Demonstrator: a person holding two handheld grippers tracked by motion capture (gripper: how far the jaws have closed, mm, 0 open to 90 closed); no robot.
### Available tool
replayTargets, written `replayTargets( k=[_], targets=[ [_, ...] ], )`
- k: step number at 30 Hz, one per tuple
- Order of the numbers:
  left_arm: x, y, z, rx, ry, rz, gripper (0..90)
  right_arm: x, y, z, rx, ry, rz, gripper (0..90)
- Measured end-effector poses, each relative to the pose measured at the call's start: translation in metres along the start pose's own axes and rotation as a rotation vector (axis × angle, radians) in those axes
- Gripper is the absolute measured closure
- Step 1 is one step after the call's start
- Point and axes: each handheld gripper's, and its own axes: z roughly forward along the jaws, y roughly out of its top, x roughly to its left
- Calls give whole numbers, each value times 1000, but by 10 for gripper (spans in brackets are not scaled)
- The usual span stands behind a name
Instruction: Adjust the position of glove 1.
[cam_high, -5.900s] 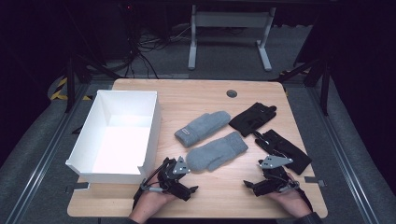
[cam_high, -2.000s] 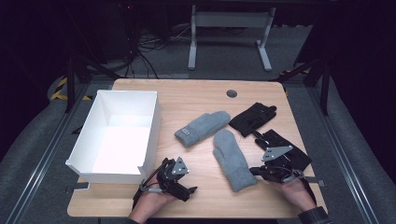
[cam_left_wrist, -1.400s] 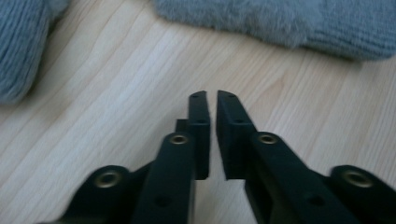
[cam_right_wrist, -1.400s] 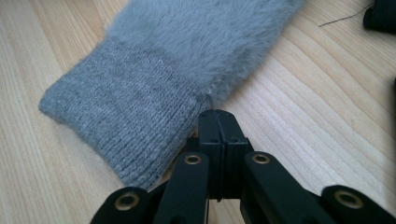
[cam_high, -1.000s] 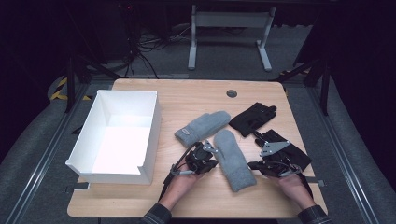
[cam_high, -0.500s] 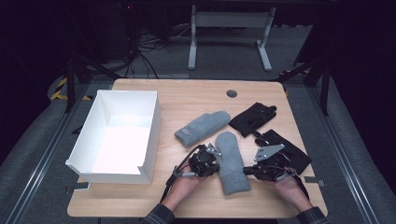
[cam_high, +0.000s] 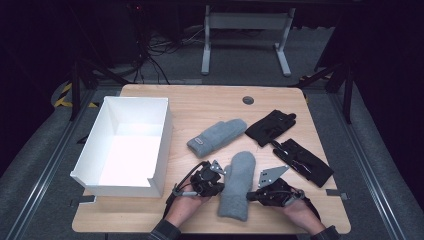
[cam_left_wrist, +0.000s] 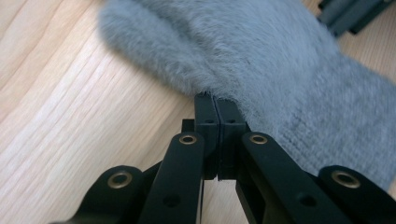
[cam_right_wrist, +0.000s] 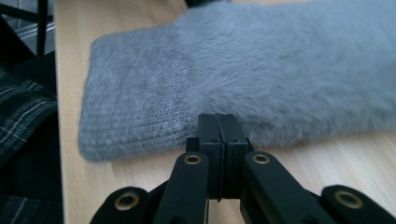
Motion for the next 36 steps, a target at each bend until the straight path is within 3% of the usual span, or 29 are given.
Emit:
replayTargets(
  k=[6,14,15,18,19,21,22,25,29,33,34,35,36],
  targets=[
    [1,-7,-8,6,33,-8,899,11,10,12,-4,25,-47,900],
    [5,-8,-10,7,43,-11,880,9,9,10,-13,38,-40,870],
    [5,-8,-11,-2,47,-8,851,8,7,6,-26,23,-18,809],
    [8,-8,-14,-19,55,-17,812,4,2,1,-32,-11,-10,759],
    [10,-8,-15,-26,57,-22,753,-1,-4,-5,-40,-44,10,692],
    [11,-7,-15,-31,72,-24,723,-4,-6,-7,-41,-62,19,652],
    [11,-7,-15,-34,88,-26,670,-7,-10,-11,-50,-112,29,562],
    [10,-7,-15,-31,115,-14,615,-11,-16,-15,-52,-175,43,481],
    [11,-10,-14,-17,143,-9,580,-15,-24,-20,-64,-206,73,428],
    [10,-12,-12,-4,180,6,544,-21,-37,-32,-108,-260,136,291],
    [10,-12,-12,-4,180,6,538,-21,-37,-32,-108,-260,136,291],
    [11,-11,-14,-25,188,-6,534,-24,-40,-35,-120,-286,143,277],
    [12,-11,-14,-32,187,-11,531,-26,-41,-37,-135,-283,148,277]
  ],
)
